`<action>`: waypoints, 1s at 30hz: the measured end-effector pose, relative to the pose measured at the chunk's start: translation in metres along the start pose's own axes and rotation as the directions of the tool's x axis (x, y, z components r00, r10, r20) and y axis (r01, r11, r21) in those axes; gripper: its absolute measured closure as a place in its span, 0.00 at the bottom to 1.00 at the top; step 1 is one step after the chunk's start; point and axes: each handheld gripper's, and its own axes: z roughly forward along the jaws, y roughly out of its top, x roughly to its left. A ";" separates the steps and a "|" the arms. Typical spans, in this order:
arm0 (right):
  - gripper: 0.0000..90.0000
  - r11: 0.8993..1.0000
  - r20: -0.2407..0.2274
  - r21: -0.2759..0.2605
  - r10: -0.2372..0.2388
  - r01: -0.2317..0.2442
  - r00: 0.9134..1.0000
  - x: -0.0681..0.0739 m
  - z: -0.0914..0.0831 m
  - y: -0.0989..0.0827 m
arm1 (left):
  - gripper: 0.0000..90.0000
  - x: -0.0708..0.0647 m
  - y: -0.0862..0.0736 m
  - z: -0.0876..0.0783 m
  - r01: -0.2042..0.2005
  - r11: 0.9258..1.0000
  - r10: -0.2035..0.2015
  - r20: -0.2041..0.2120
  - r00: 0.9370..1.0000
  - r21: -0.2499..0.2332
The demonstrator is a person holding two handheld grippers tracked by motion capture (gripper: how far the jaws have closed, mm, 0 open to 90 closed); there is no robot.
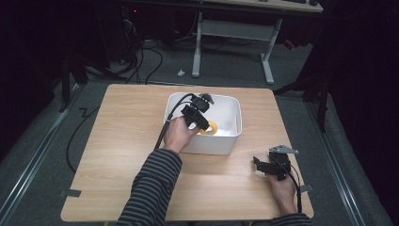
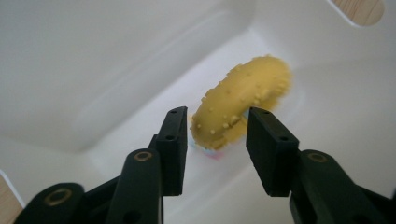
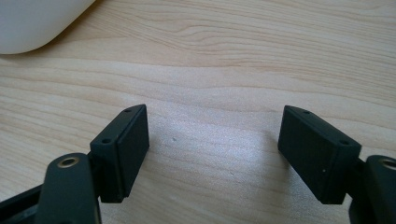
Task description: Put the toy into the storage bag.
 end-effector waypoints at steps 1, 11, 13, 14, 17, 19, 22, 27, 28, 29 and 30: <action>0.27 1.000 0.000 0.000 0.000 0.000 1.000 0.000 0.000 0.000 | 0.63 0.001 0.000 -0.003 0.016 1.000 -0.016 0.013 1.000 -0.018; 0.27 1.000 -0.001 -0.001 -0.004 0.004 1.000 0.000 0.000 -0.001 | 0.51 0.001 -0.011 -0.042 0.013 0.987 -0.018 -0.036 0.999 -0.158; 0.27 1.000 -0.001 0.000 -0.004 0.004 1.000 0.000 0.000 -0.001 | 0.51 0.002 -0.015 -0.047 0.005 0.984 -0.018 -0.076 0.997 -0.176; 0.27 1.000 -0.001 0.000 -0.004 0.004 1.000 0.000 0.000 -0.001 | 0.51 0.002 -0.015 -0.047 0.005 0.984 -0.018 -0.076 0.997 -0.176; 0.27 1.000 -0.001 -0.001 -0.004 0.004 1.000 0.000 0.000 -0.001 | 0.51 0.010 -0.024 -0.061 0.027 0.975 -0.045 -0.078 0.996 -0.222; 0.27 1.000 -0.001 -0.001 -0.007 0.007 1.000 0.000 0.000 -0.001 | 0.51 0.015 -0.029 -0.068 0.049 0.972 -0.067 -0.074 0.995 -0.229; 0.27 1.000 -0.001 -0.001 -0.007 0.007 1.000 0.000 -0.001 -0.001 | 0.50 0.022 -0.037 -0.077 0.073 0.967 -0.091 -0.064 0.994 -0.242; 0.27 1.000 -0.002 -0.002 -0.009 0.009 1.000 0.000 -0.001 -0.001 | 0.51 0.030 -0.048 -0.089 0.089 0.961 -0.115 -0.086 0.990 -0.261; 0.27 1.000 -0.002 -0.001 -0.010 0.010 1.000 0.000 -0.001 -0.001 | 0.51 0.032 -0.050 -0.092 0.099 0.957 -0.125 -0.080 0.989 -0.272; 0.27 1.000 -0.003 -0.002 -0.010 0.010 1.000 0.000 -0.001 -0.001 | 0.51 0.034 -0.053 -0.095 0.107 0.954 -0.133 -0.077 0.988 -0.281; 0.27 1.000 -0.002 -0.002 -0.009 0.009 1.000 0.000 -0.001 -0.001 | 0.51 0.035 -0.057 -0.097 0.112 0.951 -0.140 -0.077 0.987 -0.289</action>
